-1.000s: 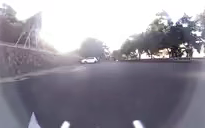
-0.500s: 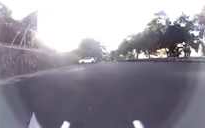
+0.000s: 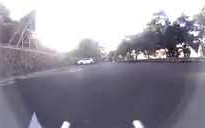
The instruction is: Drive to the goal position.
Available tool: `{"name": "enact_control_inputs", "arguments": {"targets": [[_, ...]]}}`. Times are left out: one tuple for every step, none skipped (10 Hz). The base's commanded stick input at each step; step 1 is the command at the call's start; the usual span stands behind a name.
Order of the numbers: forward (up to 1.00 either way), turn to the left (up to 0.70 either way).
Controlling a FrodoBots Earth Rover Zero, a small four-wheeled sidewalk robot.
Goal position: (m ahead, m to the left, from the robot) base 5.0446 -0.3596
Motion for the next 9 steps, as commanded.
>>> {"name": "enact_control_inputs", "arguments": {"targets": [[0.50,0.00],[0.50,0.00],[0.50,-0.18],[0.50,-0.50],[0.50,-0.15],[0.50,0.00],[0.50,0.00],[0.50,-0.16],[0.50,-0.40]]}}
